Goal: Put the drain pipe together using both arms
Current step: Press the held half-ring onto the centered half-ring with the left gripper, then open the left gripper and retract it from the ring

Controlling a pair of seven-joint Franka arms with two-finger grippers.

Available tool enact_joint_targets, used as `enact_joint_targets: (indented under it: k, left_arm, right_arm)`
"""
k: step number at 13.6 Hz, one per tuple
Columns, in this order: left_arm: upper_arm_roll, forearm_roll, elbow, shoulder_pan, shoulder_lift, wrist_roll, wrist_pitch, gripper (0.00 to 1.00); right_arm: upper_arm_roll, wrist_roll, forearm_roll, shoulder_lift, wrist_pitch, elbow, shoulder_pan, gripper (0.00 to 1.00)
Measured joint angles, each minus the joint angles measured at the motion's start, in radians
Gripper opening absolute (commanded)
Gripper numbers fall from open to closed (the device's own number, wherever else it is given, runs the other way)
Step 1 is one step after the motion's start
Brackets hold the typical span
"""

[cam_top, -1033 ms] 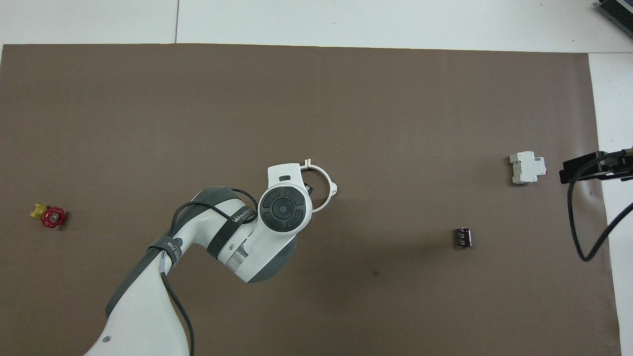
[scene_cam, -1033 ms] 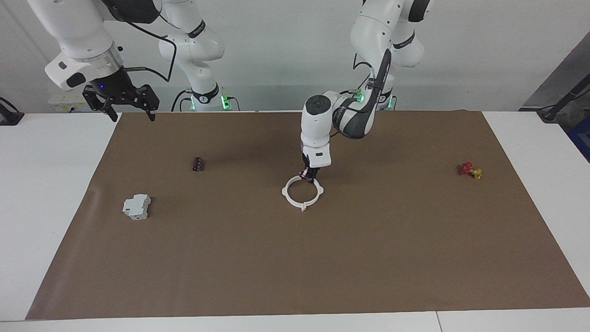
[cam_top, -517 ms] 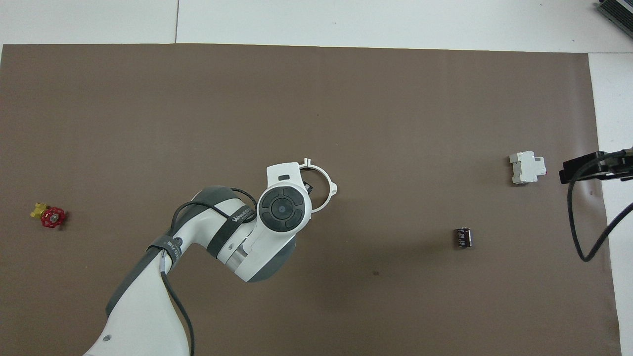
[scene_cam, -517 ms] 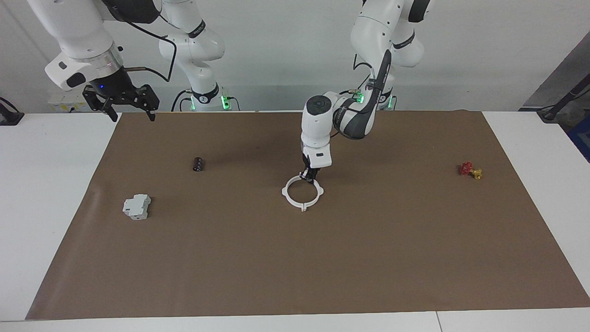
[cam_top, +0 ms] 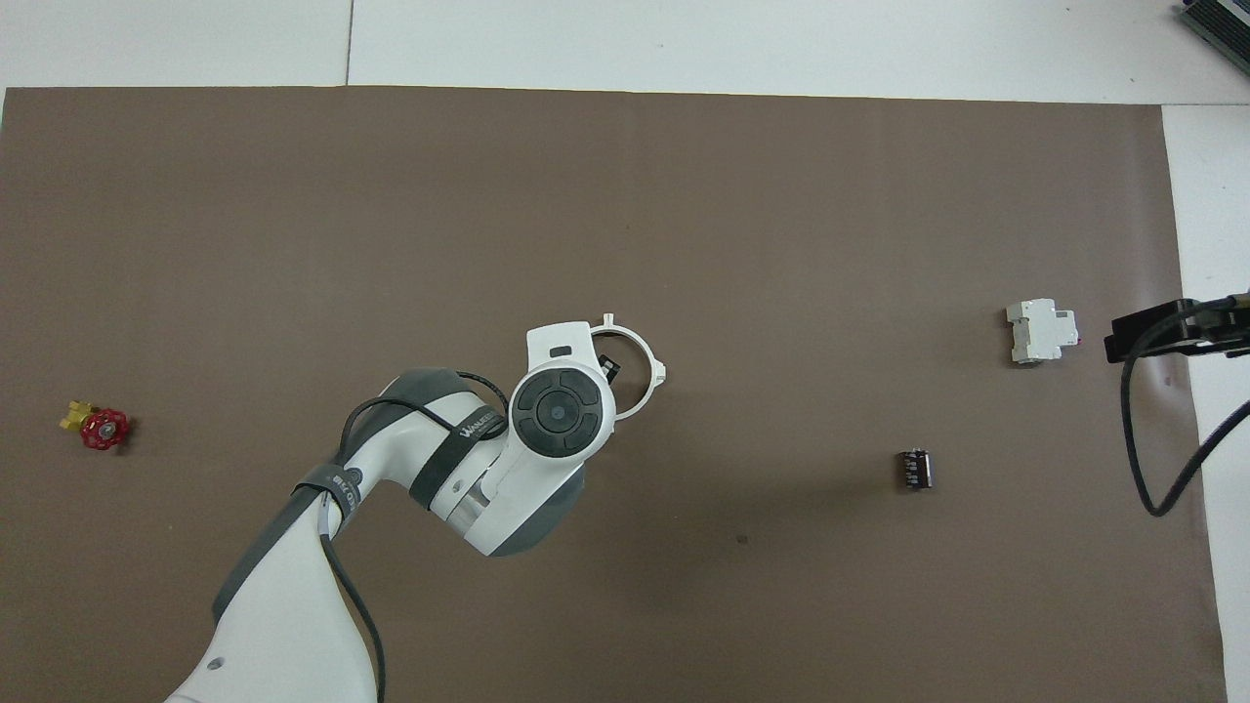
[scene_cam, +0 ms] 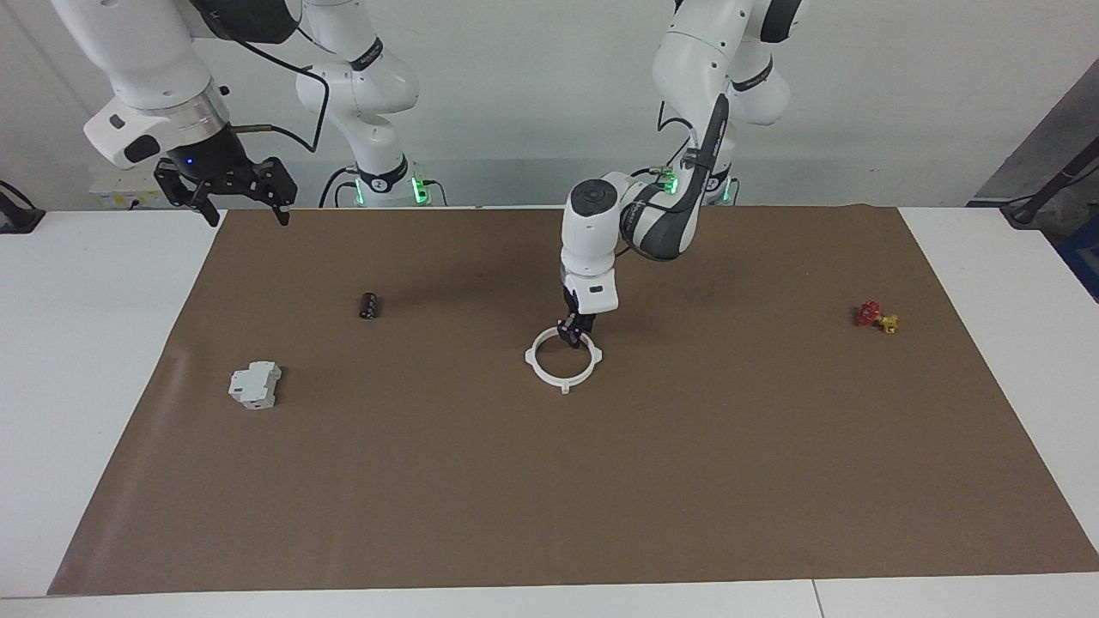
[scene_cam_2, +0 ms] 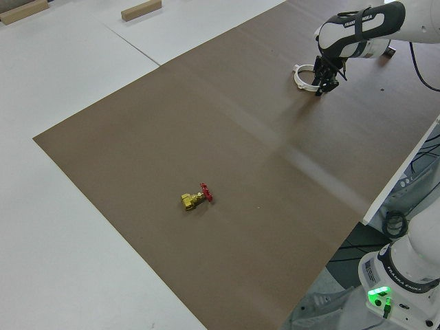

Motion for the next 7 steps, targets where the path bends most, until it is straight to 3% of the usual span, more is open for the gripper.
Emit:
enact_joint_targets:
  k: [7]
  left_arm:
    - [0.020,0.033,0.017,0.007,-0.021,0.006,-0.084,1.00]
  right_arm:
    - [0.000,0.000,0.000,0.000,0.000,0.000,0.000,1.00]
